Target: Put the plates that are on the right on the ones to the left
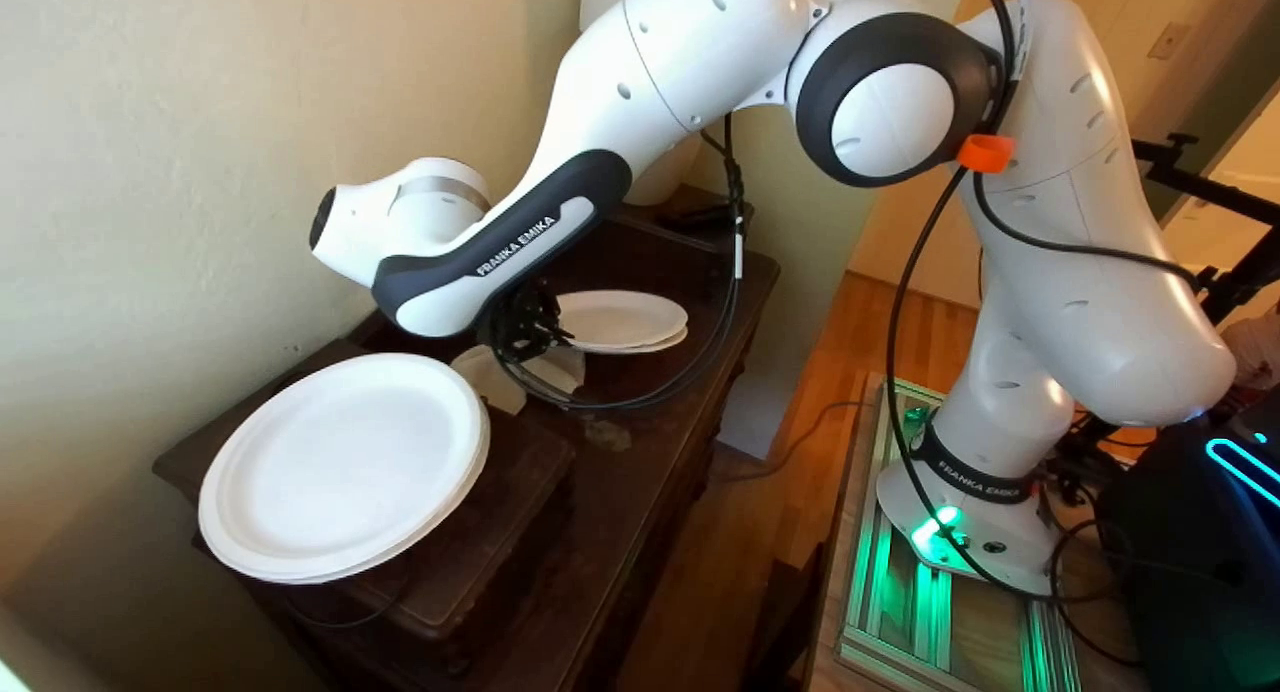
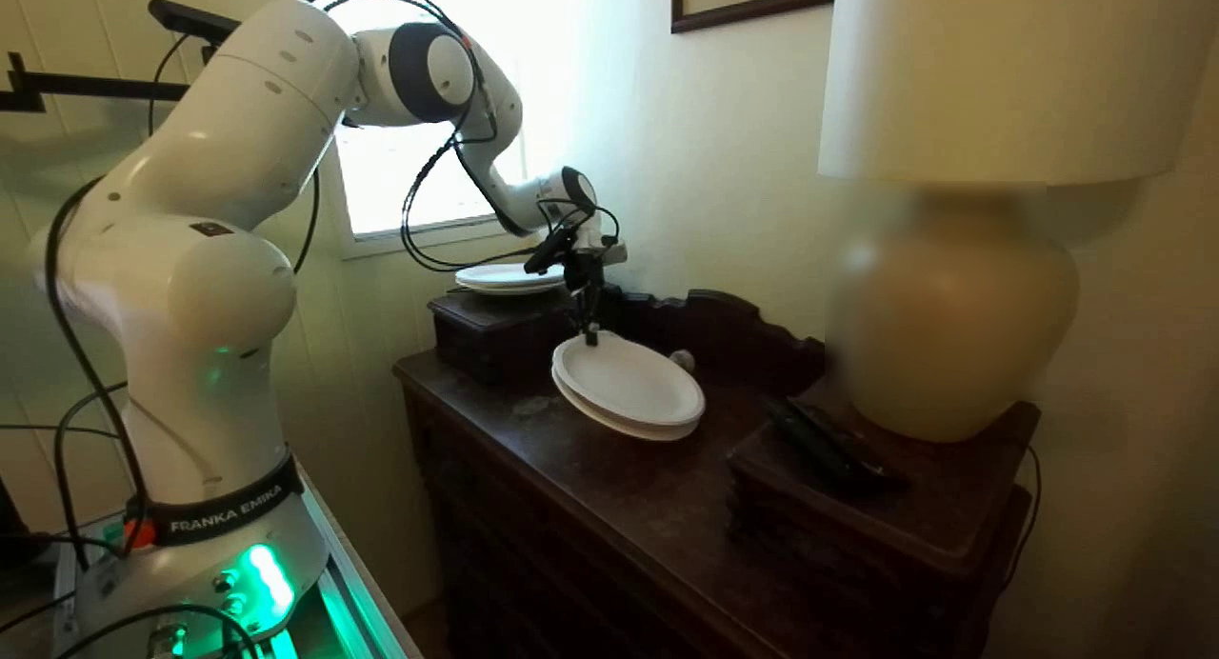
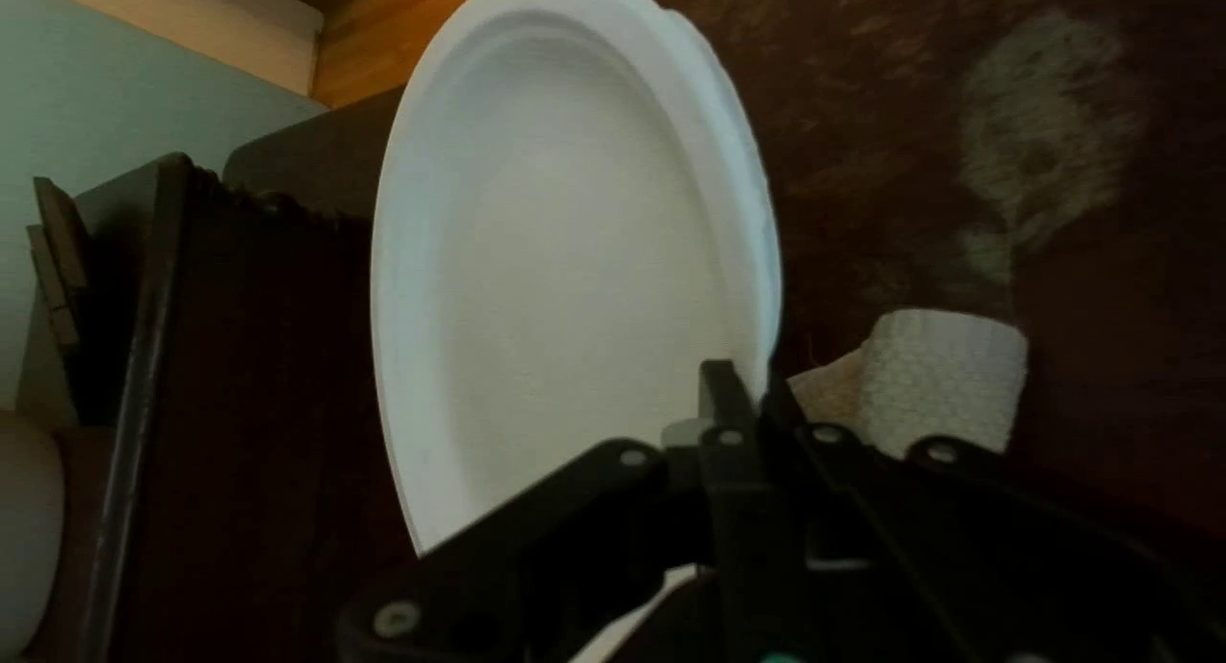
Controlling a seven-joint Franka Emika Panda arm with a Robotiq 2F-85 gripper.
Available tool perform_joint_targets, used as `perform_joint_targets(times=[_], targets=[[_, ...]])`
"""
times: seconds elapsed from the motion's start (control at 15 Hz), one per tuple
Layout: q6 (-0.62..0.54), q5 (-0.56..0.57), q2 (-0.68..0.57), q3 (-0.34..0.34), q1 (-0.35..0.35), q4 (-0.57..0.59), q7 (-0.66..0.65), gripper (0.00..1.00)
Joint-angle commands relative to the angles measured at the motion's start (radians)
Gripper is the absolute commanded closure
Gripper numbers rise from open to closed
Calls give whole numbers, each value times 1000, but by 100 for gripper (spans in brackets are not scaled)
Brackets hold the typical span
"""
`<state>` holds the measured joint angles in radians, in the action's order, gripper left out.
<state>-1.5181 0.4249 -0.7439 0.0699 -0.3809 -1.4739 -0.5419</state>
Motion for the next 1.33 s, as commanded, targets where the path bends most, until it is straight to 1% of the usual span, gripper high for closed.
perform_joint_targets(times=[0.0, 0.07, 0.4, 0.47, 0.53, 0.73, 0.93, 1.07, 1.27], targets=[[12, 41, 36, -28, -7, -13, 23, 96], [15, 21, 2, -27, -1, 10, -4, 95], [15, 23, 15, -34, -2, 10, 2, 95], [24, 35, 19, -33, -13, 7, 1, 97], [42, 67, 27, -32, -38, 6, 0, 97], [151, 160, 42, -43, -115, 2, -1, 97], [288, 226, 49, -83, -181, -1, 0, 97], [387, 278, 54, -102, -231, 2, -40, 97], [508, 346, 77, -124, -283, -4, -90, 97]])
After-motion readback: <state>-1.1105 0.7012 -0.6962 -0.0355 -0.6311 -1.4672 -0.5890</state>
